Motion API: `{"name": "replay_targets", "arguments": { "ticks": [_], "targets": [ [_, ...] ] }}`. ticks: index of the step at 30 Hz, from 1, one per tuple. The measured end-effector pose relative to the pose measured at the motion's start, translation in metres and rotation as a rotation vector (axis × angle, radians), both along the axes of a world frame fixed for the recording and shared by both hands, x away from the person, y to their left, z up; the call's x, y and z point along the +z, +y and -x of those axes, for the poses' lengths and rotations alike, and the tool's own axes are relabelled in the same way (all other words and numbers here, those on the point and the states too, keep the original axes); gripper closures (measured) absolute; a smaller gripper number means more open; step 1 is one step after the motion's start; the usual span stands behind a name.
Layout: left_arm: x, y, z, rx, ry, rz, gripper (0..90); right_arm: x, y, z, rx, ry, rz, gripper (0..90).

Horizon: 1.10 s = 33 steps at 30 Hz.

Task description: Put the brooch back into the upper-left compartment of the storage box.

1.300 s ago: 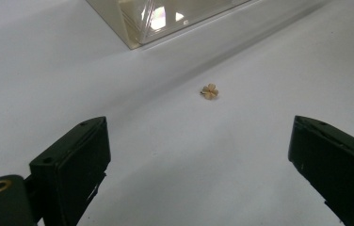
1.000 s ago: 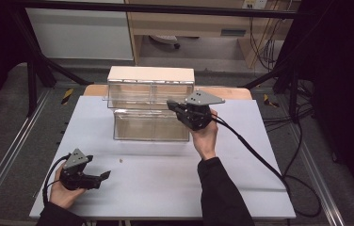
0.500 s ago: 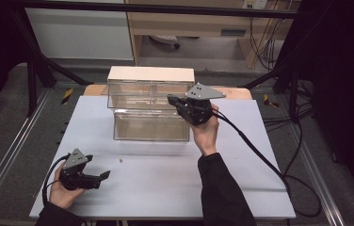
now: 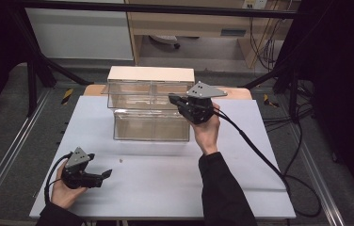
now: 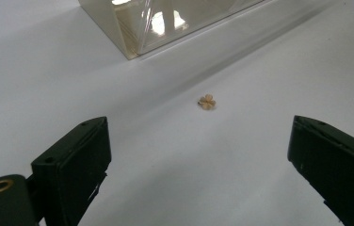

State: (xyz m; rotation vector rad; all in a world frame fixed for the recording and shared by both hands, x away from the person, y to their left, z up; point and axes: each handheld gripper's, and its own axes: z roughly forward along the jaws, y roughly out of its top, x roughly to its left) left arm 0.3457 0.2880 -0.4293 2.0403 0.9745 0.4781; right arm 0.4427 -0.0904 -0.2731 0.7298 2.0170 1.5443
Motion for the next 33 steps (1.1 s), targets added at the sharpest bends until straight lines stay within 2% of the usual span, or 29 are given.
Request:
{"name": "replay_targets", "arguments": {
  "ticks": [8, 16, 21, 24, 31, 33],
  "targets": [
    [0.002, -0.006, -0.007, 0.02, 0.013, -0.008, 8.2, 0.0, 0.0, 0.0, -0.002, 0.006, -0.006, 90.0],
    [0.01, -0.016, -0.017, 0.049, 0.025, -0.002, 13.8, 0.001, 0.0, 0.0, -0.001, 0.004, 0.0, 90.0],
    [0.009, -0.026, -0.027, 0.052, 0.069, -0.006, 22.4, 0.001, 0.0, -0.001, -0.004, 0.002, 0.0, 90.0],
    [0.006, -0.036, -0.034, 0.057, 0.093, -0.023, 27.6, 0.001, 0.0, -0.001, -0.002, 0.001, 0.001, 90.0],
    [-0.002, -0.046, -0.039, 0.067, 0.128, -0.042, 45.5, 0.001, 0.0, -0.001, -0.002, -0.001, 0.005, 90.0],
    [-0.003, -0.046, -0.039, 0.07, 0.13, -0.043, 47.2, 0.001, 0.0, -0.001, -0.002, -0.003, 0.006, 90.0]
  ]
}}
